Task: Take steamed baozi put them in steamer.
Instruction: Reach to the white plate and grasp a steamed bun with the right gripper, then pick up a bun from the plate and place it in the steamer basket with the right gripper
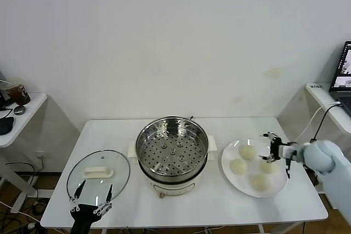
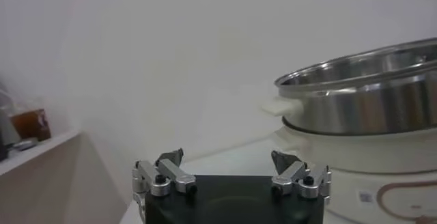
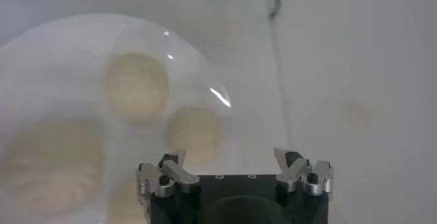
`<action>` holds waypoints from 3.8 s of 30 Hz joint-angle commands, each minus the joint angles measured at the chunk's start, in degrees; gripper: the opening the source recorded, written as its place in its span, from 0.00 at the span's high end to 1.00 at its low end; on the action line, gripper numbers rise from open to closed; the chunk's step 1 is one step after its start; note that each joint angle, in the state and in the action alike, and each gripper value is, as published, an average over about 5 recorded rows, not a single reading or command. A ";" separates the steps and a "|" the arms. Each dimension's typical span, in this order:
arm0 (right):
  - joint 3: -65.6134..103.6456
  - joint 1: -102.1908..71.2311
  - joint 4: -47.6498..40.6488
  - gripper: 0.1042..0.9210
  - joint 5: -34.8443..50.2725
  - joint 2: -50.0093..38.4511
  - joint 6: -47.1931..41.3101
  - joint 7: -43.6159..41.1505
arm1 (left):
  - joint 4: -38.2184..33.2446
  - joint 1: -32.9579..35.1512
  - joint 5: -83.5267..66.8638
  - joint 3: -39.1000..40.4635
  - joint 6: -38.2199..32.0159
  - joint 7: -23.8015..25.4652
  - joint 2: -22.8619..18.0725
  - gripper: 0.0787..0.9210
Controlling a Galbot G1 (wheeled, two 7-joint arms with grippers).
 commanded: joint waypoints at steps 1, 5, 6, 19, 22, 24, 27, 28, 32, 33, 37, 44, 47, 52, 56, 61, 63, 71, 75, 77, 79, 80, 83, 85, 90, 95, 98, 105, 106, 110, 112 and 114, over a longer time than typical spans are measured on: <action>-20.16 20.51 -9.74 0.12 1.89 1.25 0.67 -11.01 | 0.24 0.26 0.94 -0.73 -0.34 -0.01 0.01 0.12; -24.00 23.56 -13.13 0.12 0.32 4.56 0.65 -13.44 | 0.17 0.34 0.94 -1.11 -0.41 -0.10 -0.36 0.12; -24.64 23.89 -13.73 0.12 -0.25 5.03 0.66 -13.90 | 0.08 0.42 0.94 -1.18 -0.42 -0.11 -0.46 0.12; -26.97 22.11 -16.90 0.12 -0.26 7.75 -1.43 -10.76 | -0.02 0.64 1.21 -1.79 -0.74 -0.29 -1.16 0.12; -26.37 21.38 -17.61 0.12 -0.23 8.70 -1.97 -10.13 | -0.09 0.62 1.56 -1.90 -0.94 -0.34 -1.33 0.12; -26.01 20.90 -18.15 0.12 -0.35 9.34 -2.25 -9.82 | -0.14 0.73 1.72 -2.00 -1.10 -0.38 -1.38 0.12; -25.76 20.48 -18.97 0.12 -0.66 10.18 -2.60 -9.23 | -0.22 0.98 1.77 -2.25 -1.32 -0.41 -1.30 0.12; -25.64 20.38 -19.26 0.12 -0.71 10.43 -2.70 -9.03 | -0.27 1.05 1.78 -2.34 -1.39 -0.42 -1.28 0.12; -24.71 19.81 -20.57 0.15 -0.88 11.59 -2.91 -8.34 | -0.41 1.17 1.96 -2.65 -1.60 -0.61 -1.35 0.12; -24.36 19.67 -20.93 0.16 -1.08 11.89 -2.90 -8.26 | -0.41 1.14 2.01 -2.72 -1.64 -0.68 -1.39 0.12; -23.41 19.45 -22.34 0.27 -2.05 12.91 -3.16 -8.01 | -0.45 1.05 2.06 -3.00 -1.78 -0.81 -1.44 0.12; -23.61 19.37 -23.33 0.43 -2.34 13.66 -3.65 -8.04 | -0.34 1.04 2.03 -3.37 -2.02 -0.98 -1.44 0.12; -23.65 19.33 -23.40 0.48 -2.53 13.78 -3.68 -8.08 | -0.27 1.07 2.04 -3.36 -2.09 -0.99 -1.41 0.12; -24.17 19.45 -22.88 0.58 -2.44 13.40 -3.70 -8.55 | -0.24 1.02 2.01 -3.35 -2.11 -1.00 -1.38 0.12; -24.61 19.80 -22.13 0.61 -1.92 13.07 -3.49 -8.61 | -0.23 0.93 1.97 -3.33 -2.11 -0.99 -1.31 0.12; -25.91 21.43 -20.09 0.61 -0.15 11.94 -3.24 -9.14 | -0.40 0.68 1.88 -3.32 -2.04 -0.95 -1.17 0.12; -26.97 23.14 -18.47 0.61 1.37 10.86 -3.22 -9.59 | -0.50 0.57 1.77 -3.32 -1.97 -0.93 -1.05 0.12; -35.43 38.42 -9.88 0.60 13.03 5.99 -2.33 -12.48 | -0.58 -0.29 1.14 -3.20 -1.70 -0.72 -0.02 0.12; -42.19 50.44 -7.35 0.60 21.78 7.45 -0.77 -14.43 | -0.52 -1.02 0.70 -3.06 -1.54 -0.67 0.57 0.12; -46.03 56.29 -6.74 0.60 25.59 9.54 0.52 -14.88 | -0.56 -1.31 0.49 -3.05 -1.51 -0.62 0.79 0.12; -50.11 60.89 -6.01 0.60 29.21 12.15 1.75 -14.27 | -0.64 -1.49 0.25 -3.06 -1.52 -0.55 0.97 0.12; -51.93 62.62 -5.54 0.60 30.97 13.45 2.33 -13.82 | -0.66 -1.55 0.17 -3.10 -1.54 -0.52 1.06 0.12; -56.08 65.51 -3.95 0.60 34.78 17.82 4.28 -12.46 | -0.67 -1.72 -0.15 -3.45 -1.63 -0.49 1.19 0.12; -57.83 65.66 -3.18 0.60 35.29 21.25 5.93 -11.90 | -0.70 -1.71 -0.38 -3.89 -1.70 -0.49 1.15 0.12; -60.50 62.49 -3.67 0.59 34.63 29.55 11.47 -11.43 | -1.03 -1.29 -0.69 -4.81 -1.83 -0.46 0.76 0.12; -61.57 58.69 -6.69 0.59 29.03 35.85 18.59 -11.38 | -1.32 -0.87 -0.57 -5.33 -1.85 -0.38 0.06 0.12; -61.04 55.99 -10.27 0.58 20.90 38.18 23.06 -11.31 | -1.57 -0.51 -0.52 -5.77 -1.82 -0.36 -0.47 0.12; -60.14 50.73 -17.00 0.56 9.31 39.68 30.11 -9.47 | -1.79 0.25 -0.44 -6.64 -1.86 -0.38 -0.98 0.12; -60.00 50.21 -17.37 0.56 8.71 39.73 30.66 -9.02 | -1.75 0.24 -0.44 -6.71 -1.86 -0.38 -1.02 0.12; -59.04 48.18 -18.89 0.56 6.27 40.43 32.84 -6.11 | -1.53 0.01 -0.44 -6.76 -1.89 -0.42 -1.10 0.12; -58.13 47.28 -19.77 0.55 4.23 41.04 33.88 -4.95 | -1.36 -0.18 -0.44 -6.69 -1.91 -0.44 -1.15 0.12; -57.40 46.63 -20.75 0.55 2.28 41.65 34.63 -4.32 | -1.18 -0.35 -0.43 -6.56 -1.94 -0.44 -1.24 0.12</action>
